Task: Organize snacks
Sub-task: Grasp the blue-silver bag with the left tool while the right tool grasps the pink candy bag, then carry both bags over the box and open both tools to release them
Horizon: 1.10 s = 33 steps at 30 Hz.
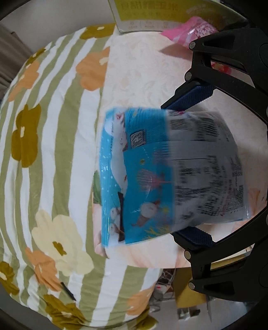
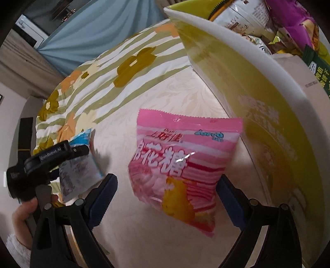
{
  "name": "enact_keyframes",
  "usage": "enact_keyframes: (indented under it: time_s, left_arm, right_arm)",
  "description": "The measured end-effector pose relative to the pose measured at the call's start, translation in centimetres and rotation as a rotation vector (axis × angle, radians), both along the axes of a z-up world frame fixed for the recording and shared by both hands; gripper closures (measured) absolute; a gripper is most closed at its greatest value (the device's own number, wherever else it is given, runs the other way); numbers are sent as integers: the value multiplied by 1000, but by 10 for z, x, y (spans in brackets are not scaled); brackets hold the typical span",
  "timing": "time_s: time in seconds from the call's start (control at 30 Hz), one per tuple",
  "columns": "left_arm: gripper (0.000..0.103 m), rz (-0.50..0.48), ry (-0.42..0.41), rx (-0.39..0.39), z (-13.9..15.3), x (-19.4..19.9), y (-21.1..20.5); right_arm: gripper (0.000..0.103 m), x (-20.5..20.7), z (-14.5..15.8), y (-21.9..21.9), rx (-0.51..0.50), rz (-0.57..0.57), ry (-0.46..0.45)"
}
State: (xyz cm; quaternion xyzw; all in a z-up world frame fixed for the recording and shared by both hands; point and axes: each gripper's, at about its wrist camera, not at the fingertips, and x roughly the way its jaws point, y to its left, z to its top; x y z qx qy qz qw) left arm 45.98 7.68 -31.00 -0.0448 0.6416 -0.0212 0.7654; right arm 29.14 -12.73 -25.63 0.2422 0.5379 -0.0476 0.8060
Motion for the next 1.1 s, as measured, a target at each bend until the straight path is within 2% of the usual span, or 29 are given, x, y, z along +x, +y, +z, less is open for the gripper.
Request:
enact_keyframes:
  time_s: [0.17,0.37,0.47,0.57,0.77,0.87,1.1]
  left_arm:
    - [7,-52,-9,-6,-1,-11,-4]
    - [18,-141,-31,-19,3,-34,-8]
    - [20,-149,-34,-33,4,-44,-6]
    - [28,-149,-37,-60,7,-52,-4]
    - [39,-147,-39,-93,16,-64,1]
    - [41,-139,-55,-116,24,-71,5]
    - [42,-136,-100,-122,47,-82,18]
  right_arm:
    - [8,7,-3,1,-5,11,0]
    - [8,15,-9,1,-18,24,1]
    - [8,21,-12,1,-29,27,-2]
    - [9,25,-16,4,-53,42,-1]
    - [19,30,-19,8,-89,85,-6]
    - [31,30,-13,16,-127,133,-28]
    - [35,22,4,29,-156,191,-98]
